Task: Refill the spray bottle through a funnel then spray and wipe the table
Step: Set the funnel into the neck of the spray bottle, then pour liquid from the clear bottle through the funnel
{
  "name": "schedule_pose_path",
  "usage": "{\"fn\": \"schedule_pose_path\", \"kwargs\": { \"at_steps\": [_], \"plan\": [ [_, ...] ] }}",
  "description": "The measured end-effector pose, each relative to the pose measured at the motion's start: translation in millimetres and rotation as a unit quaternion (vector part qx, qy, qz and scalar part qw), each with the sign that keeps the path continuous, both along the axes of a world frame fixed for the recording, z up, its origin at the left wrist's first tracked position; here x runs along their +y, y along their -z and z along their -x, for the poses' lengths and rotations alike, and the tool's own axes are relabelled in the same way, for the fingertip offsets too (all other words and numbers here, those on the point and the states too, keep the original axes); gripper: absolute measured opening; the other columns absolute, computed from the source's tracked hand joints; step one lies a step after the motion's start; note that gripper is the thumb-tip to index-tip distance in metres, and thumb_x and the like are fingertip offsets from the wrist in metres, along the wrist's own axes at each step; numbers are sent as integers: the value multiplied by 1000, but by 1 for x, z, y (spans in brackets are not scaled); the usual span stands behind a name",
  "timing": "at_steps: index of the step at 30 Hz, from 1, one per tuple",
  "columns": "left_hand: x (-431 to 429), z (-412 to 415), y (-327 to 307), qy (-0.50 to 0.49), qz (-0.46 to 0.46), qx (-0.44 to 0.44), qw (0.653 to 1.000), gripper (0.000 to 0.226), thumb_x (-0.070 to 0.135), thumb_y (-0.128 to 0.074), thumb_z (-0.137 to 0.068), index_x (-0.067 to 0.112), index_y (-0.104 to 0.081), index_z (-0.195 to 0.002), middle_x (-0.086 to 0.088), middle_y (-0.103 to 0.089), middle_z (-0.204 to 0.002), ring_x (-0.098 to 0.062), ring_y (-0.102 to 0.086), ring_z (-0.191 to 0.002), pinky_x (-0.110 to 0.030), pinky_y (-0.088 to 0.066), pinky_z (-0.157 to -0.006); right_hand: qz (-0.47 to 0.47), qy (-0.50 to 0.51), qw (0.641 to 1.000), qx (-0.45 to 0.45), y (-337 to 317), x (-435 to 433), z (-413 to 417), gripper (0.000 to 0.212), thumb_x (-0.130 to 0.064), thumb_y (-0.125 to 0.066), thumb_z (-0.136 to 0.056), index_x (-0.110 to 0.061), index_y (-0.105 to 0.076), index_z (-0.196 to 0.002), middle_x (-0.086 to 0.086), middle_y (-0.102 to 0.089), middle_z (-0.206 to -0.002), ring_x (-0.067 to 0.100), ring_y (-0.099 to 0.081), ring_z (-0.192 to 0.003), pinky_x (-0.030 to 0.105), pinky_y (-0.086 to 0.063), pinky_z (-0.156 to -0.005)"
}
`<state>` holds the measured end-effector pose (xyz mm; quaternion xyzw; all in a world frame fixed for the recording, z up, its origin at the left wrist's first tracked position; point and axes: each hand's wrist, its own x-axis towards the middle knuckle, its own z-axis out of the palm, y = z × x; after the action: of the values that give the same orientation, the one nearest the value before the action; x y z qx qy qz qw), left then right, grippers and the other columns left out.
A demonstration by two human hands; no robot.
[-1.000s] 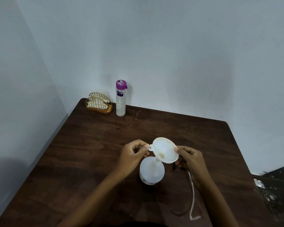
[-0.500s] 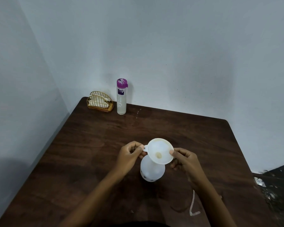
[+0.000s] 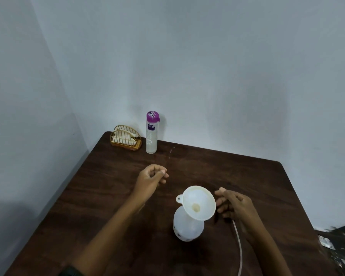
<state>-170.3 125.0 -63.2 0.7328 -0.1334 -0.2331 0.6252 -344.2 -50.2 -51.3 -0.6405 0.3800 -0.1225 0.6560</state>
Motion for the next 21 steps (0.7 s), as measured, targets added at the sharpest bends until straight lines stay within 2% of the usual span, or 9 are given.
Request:
{"fn": "schedule_pose_path", "kwargs": {
  "at_steps": [4, 9, 12, 15, 17, 18, 21],
  "plan": [
    [-21, -63, -16, -45, -7, -53, 998, 20, 11, -57, -91, 13, -59, -111, -8, -64, -109, -16, -62, -91, -22, -48, -75, 17, 11, 999, -25, -3, -11, -11, 19, -15, -55, -92, -5, -72, -91, 12, -69, -72, 22, -61, -68, 29, -47, -61],
    [-64, -155, -33, -99, -89, -178, 975, 55, 3, -67, -81, 6, -47, -132, -13, -51, -132, -25, -50, -122, -26, -43, -89, 7, 11, 998, -59, -6, -16, -30, 15, -8, -56, -90, -2, -70, -94, 11, -69, -71, 22, -59, -67, 35, -48, -67],
    [-87, -196, -33, -44, -182, -196, 963, 82, 8, -74, -77, 13, -28, -145, -15, -30, -147, -32, -35, -133, -31, -42, -94, 6, 7, 998, -59, -1, -19, -37, 14, -3, -57, -90, -3, -70, -94, 11, -69, -71, 22, -60, -67, 35, -49, -66],
    [-103, -218, -28, 81, -306, -221, 922, 99, 17, -77, -75, 16, -11, -150, -17, -16, -153, -39, -27, -137, -43, -32, -108, 2, 14, 998, -57, 6, -21, -40, 15, -1, -56, -89, -3, -71, -94, 12, -69, -70, 23, -61, -66, 34, -49, -65],
    [-110, -221, -23, 125, -370, -248, 887, 95, 23, -75, -78, 15, -13, -149, -19, -19, -149, -42, -33, -132, -46, -35, -106, -1, 22, 998, -54, 10, -25, -39, 15, -1, -56, -89, -3, -71, -94, 12, -69, -71, 22, -61, -65, 33, -49, -64],
    [-110, -221, -21, 117, -389, -267, 874, 87, 24, -73, -80, 15, -19, -147, -19, -24, -145, -42, -38, -127, -46, -39, -102, -3, 25, 998, -52, 13, -26, -38, 15, -1, -56, -89, -3, -71, -93, 12, -70, -70, 22, -61, -65, 31, -49, -63],
    [-109, -217, -16, 74, -373, -320, 868, 63, 19, -73, -78, 14, -40, -132, -15, -42, -129, -35, -52, -111, -40, -48, -88, -2, 41, 998, -46, 19, -29, -34, 16, 0, -54, -90, -4, -70, -93, 11, -70, -69, 20, -62, -62, 28, -48, -59]
  ]
}}
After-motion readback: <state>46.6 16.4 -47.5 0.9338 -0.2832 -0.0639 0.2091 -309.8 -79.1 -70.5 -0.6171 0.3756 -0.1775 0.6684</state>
